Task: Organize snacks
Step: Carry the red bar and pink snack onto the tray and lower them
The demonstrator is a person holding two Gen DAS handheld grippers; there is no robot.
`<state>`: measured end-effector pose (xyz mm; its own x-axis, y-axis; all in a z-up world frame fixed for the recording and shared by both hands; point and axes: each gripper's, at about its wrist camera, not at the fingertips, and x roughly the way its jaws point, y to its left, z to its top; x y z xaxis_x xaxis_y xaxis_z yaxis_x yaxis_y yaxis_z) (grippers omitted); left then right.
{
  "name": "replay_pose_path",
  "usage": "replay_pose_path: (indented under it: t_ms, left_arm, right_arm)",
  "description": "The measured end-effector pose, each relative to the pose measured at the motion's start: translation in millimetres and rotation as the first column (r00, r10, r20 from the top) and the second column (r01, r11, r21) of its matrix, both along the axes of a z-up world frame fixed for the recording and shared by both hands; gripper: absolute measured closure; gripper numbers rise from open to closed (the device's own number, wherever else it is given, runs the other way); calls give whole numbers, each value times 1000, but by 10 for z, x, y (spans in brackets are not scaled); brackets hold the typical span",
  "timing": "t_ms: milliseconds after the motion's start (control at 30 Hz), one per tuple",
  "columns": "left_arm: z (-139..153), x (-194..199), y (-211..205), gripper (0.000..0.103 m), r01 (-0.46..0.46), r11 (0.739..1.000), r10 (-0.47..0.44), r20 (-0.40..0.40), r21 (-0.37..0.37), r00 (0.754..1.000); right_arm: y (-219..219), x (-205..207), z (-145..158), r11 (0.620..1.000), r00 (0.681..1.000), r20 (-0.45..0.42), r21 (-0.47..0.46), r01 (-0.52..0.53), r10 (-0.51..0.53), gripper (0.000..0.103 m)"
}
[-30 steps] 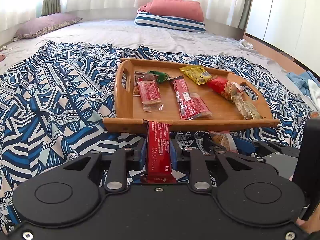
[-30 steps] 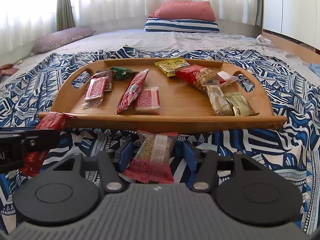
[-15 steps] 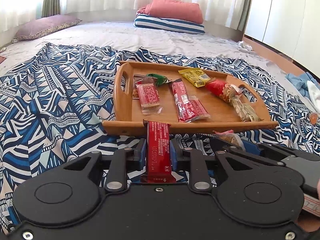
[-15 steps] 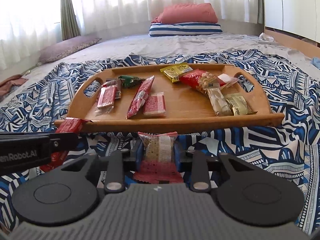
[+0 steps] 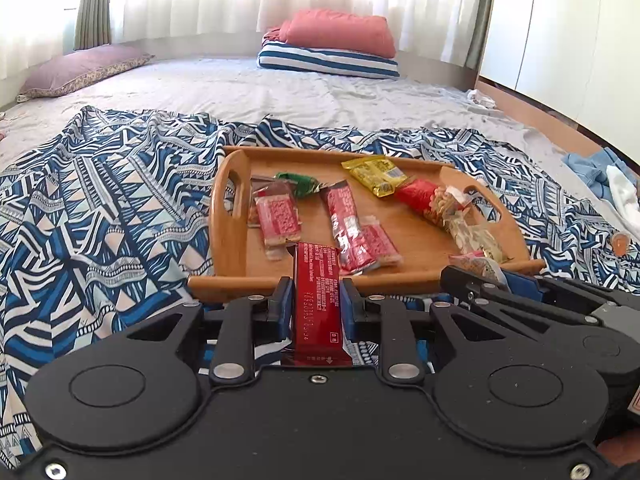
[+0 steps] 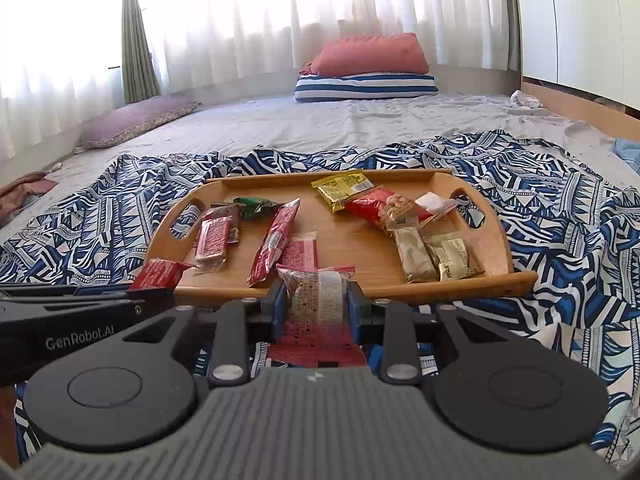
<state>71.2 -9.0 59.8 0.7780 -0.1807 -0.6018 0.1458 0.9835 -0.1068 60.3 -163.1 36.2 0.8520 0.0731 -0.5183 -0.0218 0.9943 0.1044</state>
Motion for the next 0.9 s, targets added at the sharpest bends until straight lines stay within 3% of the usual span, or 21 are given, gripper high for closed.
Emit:
replay_pose_path:
  t_ms: [600,900]
  left_arm:
    - [285,351,-128,80,40,999,-39,50,-23,998]
    - [235,705,-97,80,36,998,-37,-14,-45,999]
  right_arm:
    - [-240,210,221,999,999,33,-26,34,-33,68]
    - [-381,460,243,999,999,14,-24,34,-34,67]
